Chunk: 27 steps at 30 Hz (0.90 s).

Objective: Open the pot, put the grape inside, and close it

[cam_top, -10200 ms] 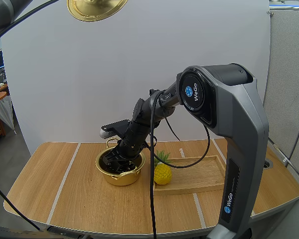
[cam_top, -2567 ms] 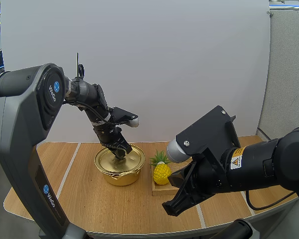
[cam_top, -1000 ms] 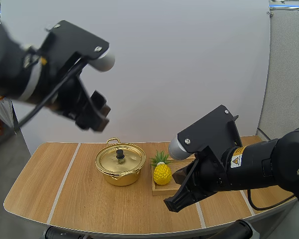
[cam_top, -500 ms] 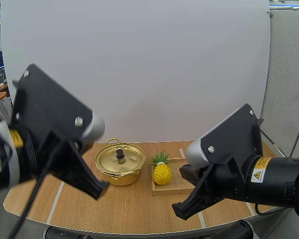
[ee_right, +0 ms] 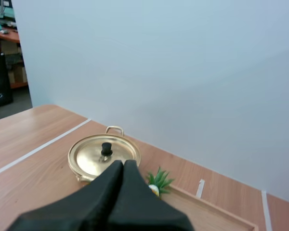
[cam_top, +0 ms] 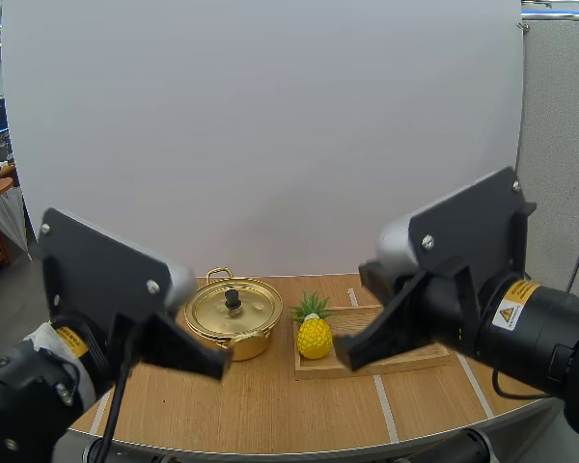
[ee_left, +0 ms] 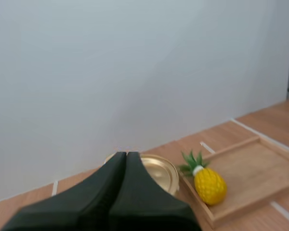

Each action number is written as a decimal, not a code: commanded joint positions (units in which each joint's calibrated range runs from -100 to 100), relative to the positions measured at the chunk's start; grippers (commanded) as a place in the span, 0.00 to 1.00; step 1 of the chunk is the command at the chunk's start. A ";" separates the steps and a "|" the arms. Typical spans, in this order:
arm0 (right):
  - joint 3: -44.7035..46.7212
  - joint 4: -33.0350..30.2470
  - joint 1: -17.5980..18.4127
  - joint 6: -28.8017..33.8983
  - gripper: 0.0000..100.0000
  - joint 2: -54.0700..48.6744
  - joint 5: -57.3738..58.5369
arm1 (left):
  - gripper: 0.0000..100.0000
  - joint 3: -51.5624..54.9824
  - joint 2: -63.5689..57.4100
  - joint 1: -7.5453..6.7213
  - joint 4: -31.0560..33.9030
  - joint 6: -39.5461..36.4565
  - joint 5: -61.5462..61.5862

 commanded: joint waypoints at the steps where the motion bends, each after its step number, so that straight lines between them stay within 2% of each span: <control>1: 3.45 -1.48 -0.37 -0.12 0.00 -0.43 -9.04 | 0.00 4.55 -0.26 -0.06 0.10 -1.39 -16.78; 5: 9.00 -1.56 -1.18 -0.12 0.00 -0.43 -19.33 | 0.00 7.85 -0.26 -0.06 0.10 -1.39 -25.65; 13: 19.07 -0.29 -4.58 -0.12 0.00 -0.43 -37.48 | 0.00 8.33 -0.26 -0.06 0.10 -1.39 -29.58; 20: 25.77 4.24 -7.02 -0.12 0.00 -0.43 -42.39 | 0.00 11.63 -0.26 1.01 -1.21 -1.39 -31.28; 27: 33.49 4.49 -7.10 -0.12 0.00 -0.43 -54.49 | 0.00 22.30 -0.26 1.01 -1.47 -2.64 -45.27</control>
